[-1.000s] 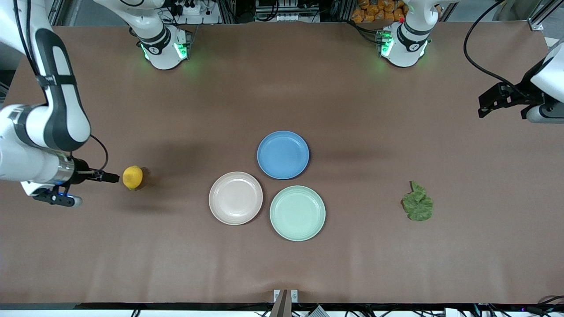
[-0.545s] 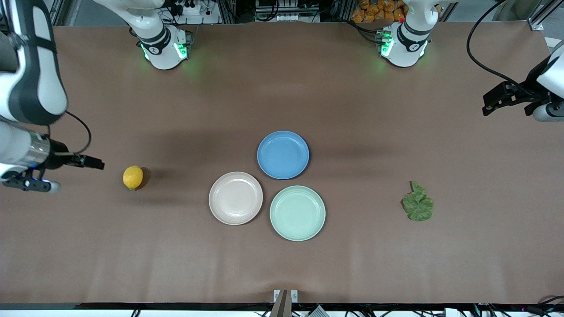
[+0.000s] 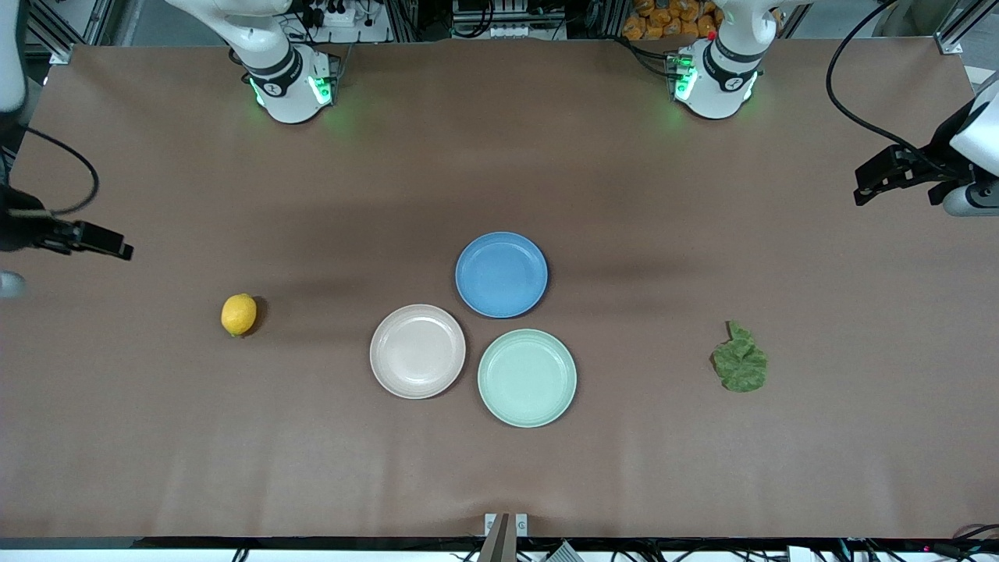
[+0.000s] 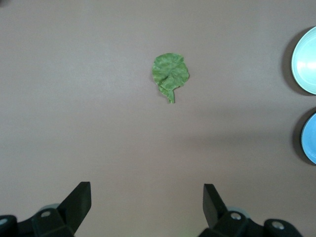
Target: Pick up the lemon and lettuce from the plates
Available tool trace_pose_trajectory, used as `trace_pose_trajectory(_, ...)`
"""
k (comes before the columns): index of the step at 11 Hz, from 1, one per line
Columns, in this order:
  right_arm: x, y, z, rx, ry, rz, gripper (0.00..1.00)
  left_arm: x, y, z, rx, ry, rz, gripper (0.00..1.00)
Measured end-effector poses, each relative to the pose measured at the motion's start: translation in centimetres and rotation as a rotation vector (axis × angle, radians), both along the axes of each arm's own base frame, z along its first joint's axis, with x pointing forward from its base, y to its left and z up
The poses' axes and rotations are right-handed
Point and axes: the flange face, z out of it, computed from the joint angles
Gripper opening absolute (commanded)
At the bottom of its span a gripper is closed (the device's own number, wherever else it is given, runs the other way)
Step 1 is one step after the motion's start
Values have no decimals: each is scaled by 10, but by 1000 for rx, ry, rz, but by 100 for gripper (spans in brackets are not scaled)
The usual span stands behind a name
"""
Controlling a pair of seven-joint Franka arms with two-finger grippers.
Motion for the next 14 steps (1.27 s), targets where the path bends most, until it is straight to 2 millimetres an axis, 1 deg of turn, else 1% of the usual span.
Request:
trace_pose_trajectory(2,-14,5,29,-2,-25,7,100,0,-6,-1,0,0,29,100)
trace_pose_trajectory(4,-23,9,45,-5,-40,13,100,-1,-11,-1,0,0,35,100)
trace_pose_trajectory(10,-23,8,49,-9,-60,9,100,-1,-11,-2,0,1,42,100)
trace_pose_trajectory(14,-22,4,50,-11,-72,2,100,1,-11,-4,0,4,41,100)
